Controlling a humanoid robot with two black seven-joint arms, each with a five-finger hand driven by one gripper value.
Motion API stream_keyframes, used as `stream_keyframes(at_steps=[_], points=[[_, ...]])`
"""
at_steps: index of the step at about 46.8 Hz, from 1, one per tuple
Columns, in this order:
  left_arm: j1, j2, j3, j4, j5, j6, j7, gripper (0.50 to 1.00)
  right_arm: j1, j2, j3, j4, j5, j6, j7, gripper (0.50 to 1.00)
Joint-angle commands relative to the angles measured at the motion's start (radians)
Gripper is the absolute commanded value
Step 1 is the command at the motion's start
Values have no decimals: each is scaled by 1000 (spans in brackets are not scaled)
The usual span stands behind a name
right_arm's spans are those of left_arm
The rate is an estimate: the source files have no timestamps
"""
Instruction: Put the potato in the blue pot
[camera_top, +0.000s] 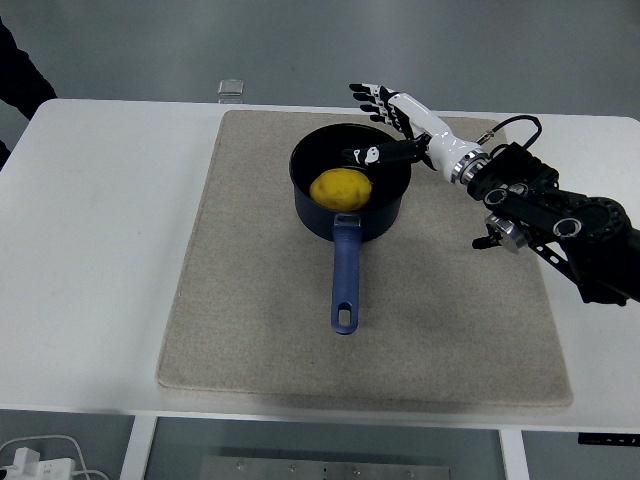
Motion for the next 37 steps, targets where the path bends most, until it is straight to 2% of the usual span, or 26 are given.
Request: stream_keyframes(at_steps=[1, 11, 24, 37], points=[[0, 0, 0, 0, 0, 0, 0, 996, -1, -15, 24, 0, 19, 1, -1, 928], [0, 0, 0, 0, 0, 0, 0, 996, -18, -35, 147, 1, 102, 5, -4, 928], [0, 0, 0, 0, 0, 1, 0, 996, -99, -53, 346, 11, 221, 11, -6, 928], [0, 0, 0, 0, 0, 0, 0, 996, -173, -53, 490, 6, 235, 2, -4, 928]])
